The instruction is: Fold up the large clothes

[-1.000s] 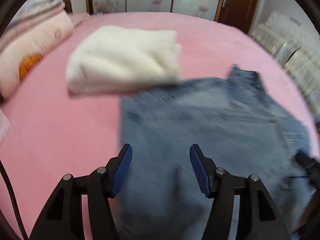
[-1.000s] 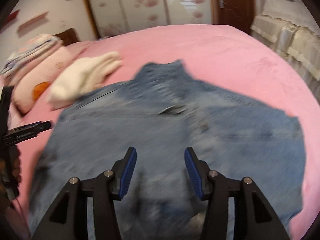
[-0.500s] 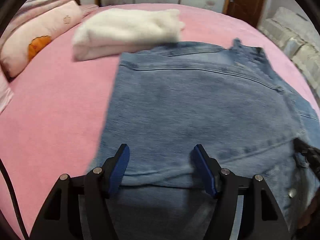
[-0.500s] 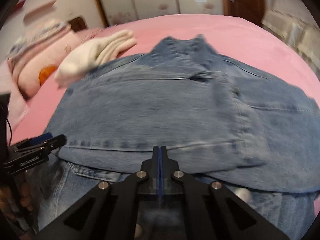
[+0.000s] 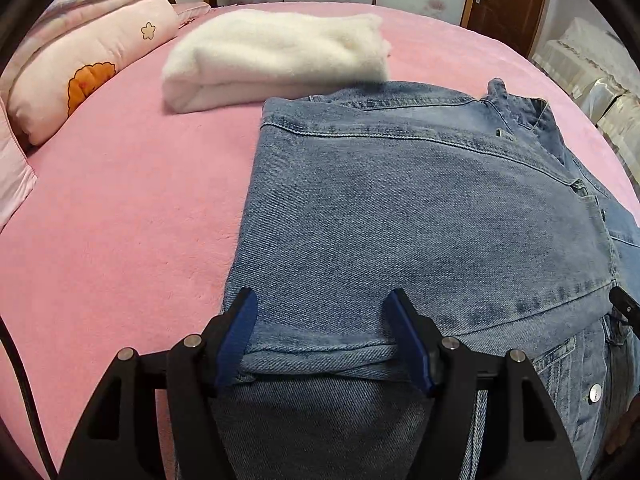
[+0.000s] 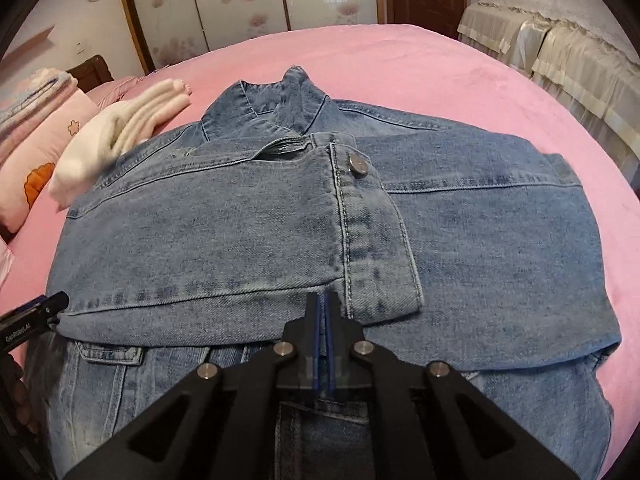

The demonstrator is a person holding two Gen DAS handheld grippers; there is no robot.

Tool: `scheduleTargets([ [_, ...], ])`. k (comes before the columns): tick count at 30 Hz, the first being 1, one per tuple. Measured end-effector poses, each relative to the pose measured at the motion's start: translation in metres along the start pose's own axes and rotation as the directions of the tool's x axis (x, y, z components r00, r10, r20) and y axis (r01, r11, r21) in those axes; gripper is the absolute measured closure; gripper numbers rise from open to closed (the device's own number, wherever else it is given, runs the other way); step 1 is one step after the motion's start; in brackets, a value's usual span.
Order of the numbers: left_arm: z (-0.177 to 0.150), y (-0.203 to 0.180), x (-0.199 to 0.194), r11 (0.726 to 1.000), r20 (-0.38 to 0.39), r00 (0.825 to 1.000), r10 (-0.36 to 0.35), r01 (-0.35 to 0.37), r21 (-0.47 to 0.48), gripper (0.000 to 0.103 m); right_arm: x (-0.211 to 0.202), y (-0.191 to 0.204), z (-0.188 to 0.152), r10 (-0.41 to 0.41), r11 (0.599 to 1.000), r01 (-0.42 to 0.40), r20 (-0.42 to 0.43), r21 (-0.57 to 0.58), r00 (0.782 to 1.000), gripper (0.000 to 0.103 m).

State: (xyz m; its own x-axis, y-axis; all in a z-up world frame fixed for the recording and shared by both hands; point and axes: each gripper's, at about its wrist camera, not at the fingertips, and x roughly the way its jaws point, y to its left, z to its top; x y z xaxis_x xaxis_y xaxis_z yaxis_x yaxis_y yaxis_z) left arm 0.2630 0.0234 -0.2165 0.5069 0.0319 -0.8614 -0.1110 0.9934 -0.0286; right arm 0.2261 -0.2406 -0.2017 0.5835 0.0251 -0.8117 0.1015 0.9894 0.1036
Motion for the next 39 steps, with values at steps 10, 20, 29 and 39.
scheduleTargets([
  [10, 0.002, -0.004, -0.009, 1.0, -0.035, 0.999, 0.005, -0.004, 0.012, 0.03, -0.007, -0.008, 0.004, 0.036, 0.996, -0.032, -0.051, 0.079, 0.998, 0.097],
  [20, -0.006, -0.001, -0.07, 0.999, -0.026, 0.999, -0.032, 0.033, 0.004, 0.028, -0.062, -0.014, -0.006, 0.029, 0.993, -0.026, -0.023, 0.118, 0.999, 0.076],
  [29, -0.028, -0.001, -0.166, 0.997, 0.072, 0.994, -0.082, 0.08, 0.024, 0.027, -0.165, -0.014, -0.026, 0.043, 0.995, -0.052, 0.105, 0.088, 0.994, 0.071],
  [39, -0.079, 0.013, -0.225, 0.981, 0.07, 0.985, -0.155, 0.145, 0.128, 0.023, -0.242, -0.017, -0.082, 0.078, 0.996, -0.072, 0.136, -0.043, 0.988, 0.048],
])
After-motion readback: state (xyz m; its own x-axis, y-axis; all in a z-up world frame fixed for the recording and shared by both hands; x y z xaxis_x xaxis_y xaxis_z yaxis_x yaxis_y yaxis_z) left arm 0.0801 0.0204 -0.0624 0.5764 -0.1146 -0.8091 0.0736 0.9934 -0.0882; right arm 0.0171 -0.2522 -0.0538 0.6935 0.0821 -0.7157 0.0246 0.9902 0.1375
